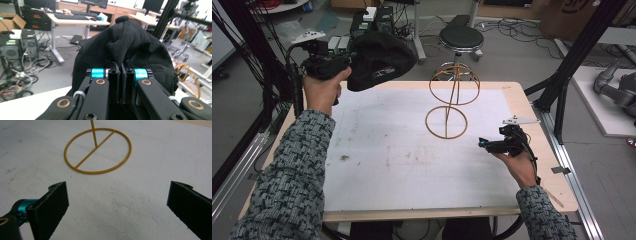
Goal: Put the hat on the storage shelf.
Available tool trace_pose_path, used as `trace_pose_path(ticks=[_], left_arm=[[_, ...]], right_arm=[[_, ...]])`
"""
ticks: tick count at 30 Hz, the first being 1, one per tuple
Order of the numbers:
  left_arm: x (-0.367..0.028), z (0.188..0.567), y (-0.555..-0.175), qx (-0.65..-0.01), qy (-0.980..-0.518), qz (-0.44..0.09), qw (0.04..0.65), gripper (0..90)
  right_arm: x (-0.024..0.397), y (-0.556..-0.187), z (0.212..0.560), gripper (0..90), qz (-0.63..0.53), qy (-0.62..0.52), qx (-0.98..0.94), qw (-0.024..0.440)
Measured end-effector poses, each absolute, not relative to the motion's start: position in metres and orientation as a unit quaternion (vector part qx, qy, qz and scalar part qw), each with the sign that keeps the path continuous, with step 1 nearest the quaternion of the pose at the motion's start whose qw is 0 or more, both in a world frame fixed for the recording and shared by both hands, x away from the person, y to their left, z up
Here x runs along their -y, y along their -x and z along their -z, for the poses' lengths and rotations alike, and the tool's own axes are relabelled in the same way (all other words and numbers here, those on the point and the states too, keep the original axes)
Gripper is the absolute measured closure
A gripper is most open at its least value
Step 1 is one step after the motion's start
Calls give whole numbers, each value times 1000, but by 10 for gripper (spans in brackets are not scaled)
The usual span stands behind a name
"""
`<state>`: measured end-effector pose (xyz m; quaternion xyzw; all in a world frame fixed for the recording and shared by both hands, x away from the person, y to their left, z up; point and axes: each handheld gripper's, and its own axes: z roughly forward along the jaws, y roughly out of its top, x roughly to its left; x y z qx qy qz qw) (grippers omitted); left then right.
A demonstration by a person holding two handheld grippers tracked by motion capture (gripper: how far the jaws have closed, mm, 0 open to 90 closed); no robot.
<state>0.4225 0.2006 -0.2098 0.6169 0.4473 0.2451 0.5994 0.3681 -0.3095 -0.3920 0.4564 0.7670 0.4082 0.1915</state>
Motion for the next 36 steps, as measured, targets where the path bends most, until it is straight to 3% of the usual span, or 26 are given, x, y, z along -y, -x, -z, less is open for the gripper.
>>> trace_pose_path(ticks=[16, 36], left_arm=[[-136, 190, -436, -437, -614, -241, 611, 870], [-73, 199, -448, -418, -625, -227, 619, 869]], right_arm=[[312, -368, 390, 34, -412, -457, -764, 195], [317, -365, 388, 34, -415, -459, -761, 195]])
